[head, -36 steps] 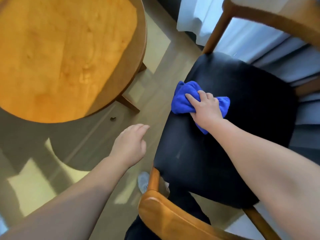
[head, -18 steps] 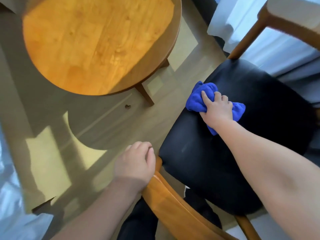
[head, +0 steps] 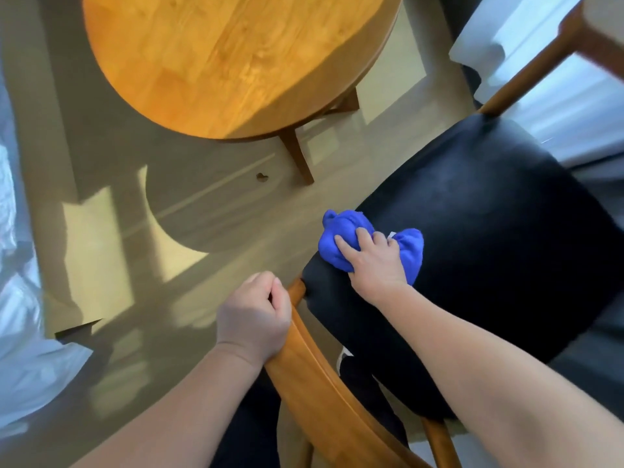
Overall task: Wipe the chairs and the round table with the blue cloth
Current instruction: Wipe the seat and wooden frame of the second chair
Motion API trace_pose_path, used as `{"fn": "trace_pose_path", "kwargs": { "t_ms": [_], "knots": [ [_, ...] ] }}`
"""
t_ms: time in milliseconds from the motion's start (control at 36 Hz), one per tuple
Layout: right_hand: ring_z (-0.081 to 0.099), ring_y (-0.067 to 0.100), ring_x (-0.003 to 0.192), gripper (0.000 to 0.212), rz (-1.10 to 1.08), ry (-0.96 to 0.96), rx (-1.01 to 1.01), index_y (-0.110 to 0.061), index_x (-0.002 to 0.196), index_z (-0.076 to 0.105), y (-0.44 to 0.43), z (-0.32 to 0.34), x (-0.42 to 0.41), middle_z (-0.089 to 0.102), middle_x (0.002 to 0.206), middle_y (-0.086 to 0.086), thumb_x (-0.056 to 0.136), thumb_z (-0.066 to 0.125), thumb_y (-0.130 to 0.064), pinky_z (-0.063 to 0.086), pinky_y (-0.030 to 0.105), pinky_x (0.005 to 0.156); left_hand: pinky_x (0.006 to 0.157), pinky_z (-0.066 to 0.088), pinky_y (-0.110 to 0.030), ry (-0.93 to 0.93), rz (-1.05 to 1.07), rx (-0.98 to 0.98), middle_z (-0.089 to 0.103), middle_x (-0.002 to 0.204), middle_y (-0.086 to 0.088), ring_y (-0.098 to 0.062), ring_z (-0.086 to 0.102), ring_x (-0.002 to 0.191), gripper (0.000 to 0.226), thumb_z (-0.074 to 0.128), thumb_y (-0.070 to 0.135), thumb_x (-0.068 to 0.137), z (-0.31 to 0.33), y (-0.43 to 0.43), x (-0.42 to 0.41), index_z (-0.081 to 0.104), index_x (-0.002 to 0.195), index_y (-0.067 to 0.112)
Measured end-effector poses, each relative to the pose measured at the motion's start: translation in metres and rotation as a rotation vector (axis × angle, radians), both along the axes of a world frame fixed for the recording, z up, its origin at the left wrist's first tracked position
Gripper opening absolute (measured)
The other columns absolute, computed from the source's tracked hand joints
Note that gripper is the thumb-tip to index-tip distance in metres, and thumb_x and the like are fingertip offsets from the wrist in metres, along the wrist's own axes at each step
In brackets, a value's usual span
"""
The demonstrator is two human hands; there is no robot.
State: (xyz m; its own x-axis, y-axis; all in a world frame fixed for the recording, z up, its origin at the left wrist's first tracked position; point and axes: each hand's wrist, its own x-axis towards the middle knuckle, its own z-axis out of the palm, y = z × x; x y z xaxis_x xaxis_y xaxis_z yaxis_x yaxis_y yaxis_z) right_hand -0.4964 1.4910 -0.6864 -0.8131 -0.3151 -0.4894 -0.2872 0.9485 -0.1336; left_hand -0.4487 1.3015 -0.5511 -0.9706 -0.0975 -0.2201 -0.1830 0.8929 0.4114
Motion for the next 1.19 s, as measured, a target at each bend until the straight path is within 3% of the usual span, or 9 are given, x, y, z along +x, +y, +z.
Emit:
{"fn": "trace_pose_path", "kwargs": {
  "t_ms": [167, 306, 389, 500, 611, 750, 861, 972, 1194],
  "knots": [
    [0.054, 0.03, 0.09, 0.069, 0.292, -0.03, -0.155, -0.035, 0.133, 0.053, -0.008, 0.001, 0.081, 0.057, 0.117, 0.006, 0.068, 0.073, -0.036, 0.046, 0.045, 0.081, 0.052, 0.025, -0.031, -0.049, 0.016, -0.043, 0.027, 0.055, 0.003, -0.021, 0.033, 0.057, 0.025, 0.022, 0.037, 0.078, 0.001, 0.003, -0.001, 0.018, 0.056, 0.026],
    [0.043, 0.034, 0.109, 0.066, 0.413, -0.195, -0.161, -0.036, 0.146, 0.028, 0.0, 0.0, 0.085, 0.039, 0.137, 0.009, 0.086, 0.056, -0.03, 0.034, 0.049, 0.094, 0.053, 0.022, -0.032, -0.096, 0.035, -0.05, 0.029, 0.055, 0.004, -0.023, 0.035, 0.058, 0.027, 0.031, 0.028, 0.081, 0.0, 0.002, -0.001, 0.022, 0.056, 0.023],
    [0.04, 0.034, 0.114, 0.063, 0.45, -0.235, -0.169, -0.038, 0.146, 0.026, 0.01, 0.005, 0.08, 0.035, 0.141, 0.01, 0.089, 0.052, -0.028, 0.032, 0.048, 0.096, 0.052, 0.024, -0.031, -0.092, 0.014, -0.022, 0.03, 0.056, 0.004, -0.023, 0.036, 0.057, 0.028, 0.025, 0.033, 0.082, 0.001, 0.001, -0.001, 0.023, 0.056, 0.024],
    [0.041, 0.036, 0.115, 0.062, 0.433, -0.236, -0.194, -0.038, 0.145, 0.032, 0.03, 0.018, 0.066, 0.039, 0.14, 0.011, 0.088, 0.049, -0.025, 0.034, 0.048, 0.098, 0.05, 0.026, -0.03, -0.059, -0.003, 0.033, 0.029, 0.055, 0.003, -0.022, 0.036, 0.054, 0.026, 0.02, 0.038, 0.08, 0.0, -0.001, 0.002, 0.02, 0.057, 0.027],
    [0.052, 0.044, 0.104, 0.064, 0.339, -0.101, -0.218, -0.029, 0.137, 0.052, 0.037, 0.03, 0.03, 0.054, 0.126, 0.019, 0.075, 0.064, -0.02, 0.043, 0.051, 0.088, 0.048, 0.027, -0.03, -0.043, -0.009, 0.045, 0.028, 0.054, 0.003, -0.02, 0.036, 0.052, 0.026, 0.021, 0.037, 0.081, 0.0, -0.002, 0.003, 0.021, 0.056, 0.028],
    [0.045, 0.038, 0.108, 0.062, 0.199, 0.006, -0.154, -0.033, 0.143, 0.04, 0.018, 0.03, -0.035, 0.044, 0.133, 0.014, 0.083, 0.056, -0.028, 0.036, 0.047, 0.091, 0.048, 0.032, -0.035, -0.038, 0.002, 0.031, 0.032, 0.056, 0.002, -0.023, 0.04, 0.055, 0.034, 0.019, 0.037, 0.08, 0.0, -0.002, 0.003, 0.035, 0.059, 0.016],
    [0.043, 0.036, 0.109, 0.057, 0.143, 0.001, -0.124, -0.037, 0.143, 0.035, -0.01, 0.018, -0.06, 0.041, 0.135, 0.011, 0.088, 0.05, -0.032, 0.035, 0.046, 0.092, 0.049, 0.033, -0.036, -0.026, 0.0, 0.024, 0.032, 0.058, 0.002, -0.025, 0.041, 0.056, 0.034, 0.019, 0.037, 0.081, 0.002, -0.001, 0.003, 0.034, 0.06, 0.015],
    [0.039, 0.033, 0.118, 0.058, 0.24, -0.048, -0.055, -0.039, 0.145, 0.029, -0.028, 0.003, -0.038, 0.038, 0.138, 0.008, 0.09, 0.048, -0.035, 0.032, 0.048, 0.097, 0.05, 0.026, -0.03, -0.022, -0.012, 0.031, 0.029, 0.056, 0.004, -0.022, 0.036, 0.055, 0.028, 0.021, 0.036, 0.08, 0.003, -0.001, 0.002, 0.028, 0.058, 0.021],
    [0.039, 0.034, 0.115, 0.064, 0.262, -0.081, -0.073, -0.04, 0.145, 0.027, -0.013, 0.004, 0.015, 0.042, 0.131, 0.007, 0.086, 0.051, -0.032, 0.033, 0.047, 0.093, 0.052, 0.025, -0.031, -0.081, -0.006, 0.032, 0.034, 0.057, 0.003, -0.021, 0.038, 0.058, 0.026, 0.023, 0.036, 0.08, 0.001, -0.004, 0.001, 0.026, 0.057, 0.024]
  ]
}}
